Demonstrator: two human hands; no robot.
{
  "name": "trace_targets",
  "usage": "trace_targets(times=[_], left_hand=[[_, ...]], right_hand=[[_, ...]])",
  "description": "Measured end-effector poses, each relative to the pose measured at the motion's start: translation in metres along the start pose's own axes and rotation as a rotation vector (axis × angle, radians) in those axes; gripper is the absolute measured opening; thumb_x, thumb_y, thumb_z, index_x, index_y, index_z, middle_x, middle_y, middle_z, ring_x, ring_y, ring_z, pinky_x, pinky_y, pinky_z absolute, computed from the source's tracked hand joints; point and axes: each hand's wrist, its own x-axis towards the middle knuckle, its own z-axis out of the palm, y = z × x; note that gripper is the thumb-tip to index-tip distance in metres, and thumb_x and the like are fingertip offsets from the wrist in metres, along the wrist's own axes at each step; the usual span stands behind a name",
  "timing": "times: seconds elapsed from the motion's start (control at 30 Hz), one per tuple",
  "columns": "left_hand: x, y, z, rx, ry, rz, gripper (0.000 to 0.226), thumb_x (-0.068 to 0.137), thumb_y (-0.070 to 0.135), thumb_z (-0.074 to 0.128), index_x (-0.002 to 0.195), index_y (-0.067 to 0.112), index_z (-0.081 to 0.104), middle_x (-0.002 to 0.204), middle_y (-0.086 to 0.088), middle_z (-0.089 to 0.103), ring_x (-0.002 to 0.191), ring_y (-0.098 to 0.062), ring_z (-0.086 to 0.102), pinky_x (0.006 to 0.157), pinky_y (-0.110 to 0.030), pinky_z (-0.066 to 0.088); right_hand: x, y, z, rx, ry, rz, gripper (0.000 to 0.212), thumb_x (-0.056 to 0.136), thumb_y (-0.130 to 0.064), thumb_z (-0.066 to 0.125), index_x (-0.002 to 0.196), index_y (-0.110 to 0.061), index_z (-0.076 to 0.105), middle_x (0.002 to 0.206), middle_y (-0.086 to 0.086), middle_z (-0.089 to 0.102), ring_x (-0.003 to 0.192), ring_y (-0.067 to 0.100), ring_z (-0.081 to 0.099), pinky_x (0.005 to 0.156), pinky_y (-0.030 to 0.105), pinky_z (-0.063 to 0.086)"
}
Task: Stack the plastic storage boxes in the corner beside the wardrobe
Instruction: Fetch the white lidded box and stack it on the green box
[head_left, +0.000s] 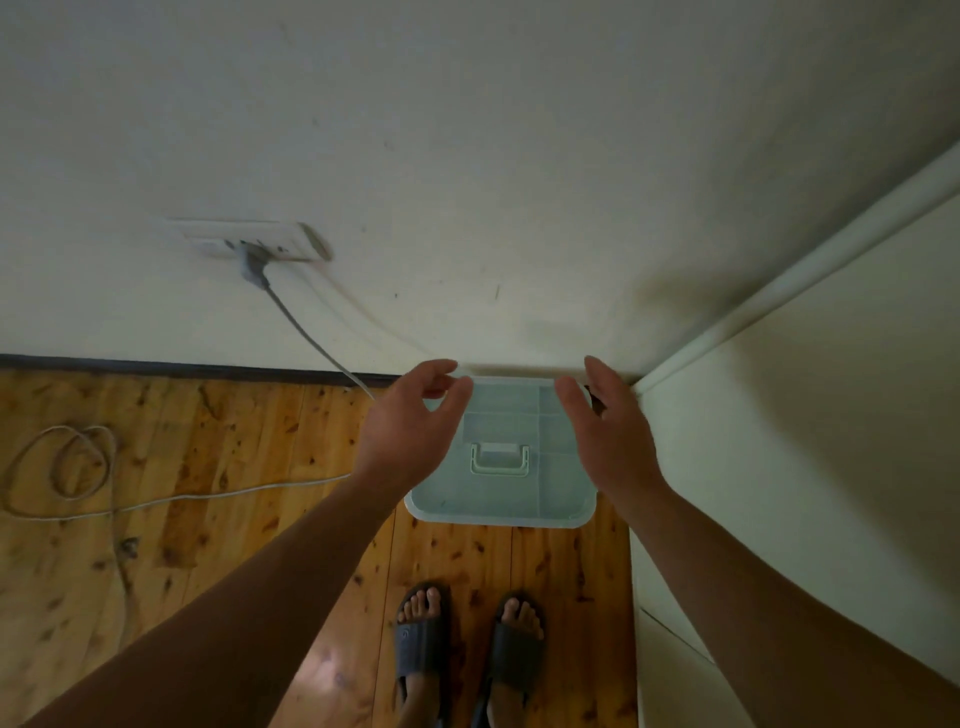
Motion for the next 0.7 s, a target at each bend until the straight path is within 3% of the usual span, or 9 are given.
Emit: trace_targets(times=[0.13,0.27,0.43,0.7], left_hand=[[0.000,0.031,-0.023,-0.044,0.002,0.043,0.045,0.088,0.059,0.050,0.125,0.034,0.059,0.097,0.024,0.061,0.098,0.001,0.060,0.085,-0.026,0.050],[-0.005,0.058,-0.042,-0.048,0.008,0.089,0.041,0.089,0.054,0.054,0.122,0.032,0.062,0.087,0.030,0.058,0.092,0.003,0.059,0.089,-0.029,0.050],[-0.022,0.092,-0.075,-0.056,-0.026,0.148,0.039,0.090,0.051,0.056,0.122,0.029,0.063,0.093,0.022,0.062,0.094,-0.001,0.061,0.089,-0.035,0.054],[-0.041,0.147,-0.135,-0.023,-0.031,0.268,0.039,0.090,0.051,0.055,0.122,0.029,0.063,0.095,0.022,0.062,0.096,0.001,0.059,0.089,-0.024,0.045]], right_hand=[[-0.006,-0.027,-0.017,0.001,0.021,-0.020,0.059,0.090,-0.058,0.047,0.142,-0.033,0.038,0.146,-0.007,0.041,0.130,0.012,0.040,0.097,0.027,0.031],[-0.017,-0.051,-0.031,-0.003,0.057,-0.040,0.058,0.089,-0.061,0.046,0.140,-0.035,0.038,0.145,-0.010,0.042,0.129,0.009,0.041,0.093,0.025,0.030],[-0.045,-0.085,-0.050,-0.013,0.099,-0.053,0.059,0.088,-0.063,0.045,0.139,-0.036,0.039,0.144,-0.010,0.044,0.128,0.010,0.043,0.094,0.026,0.031],[-0.082,-0.157,-0.078,0.020,0.153,-0.123,0.059,0.088,-0.062,0.048,0.140,-0.037,0.038,0.146,-0.010,0.041,0.129,0.011,0.041,0.099,0.031,0.035]])
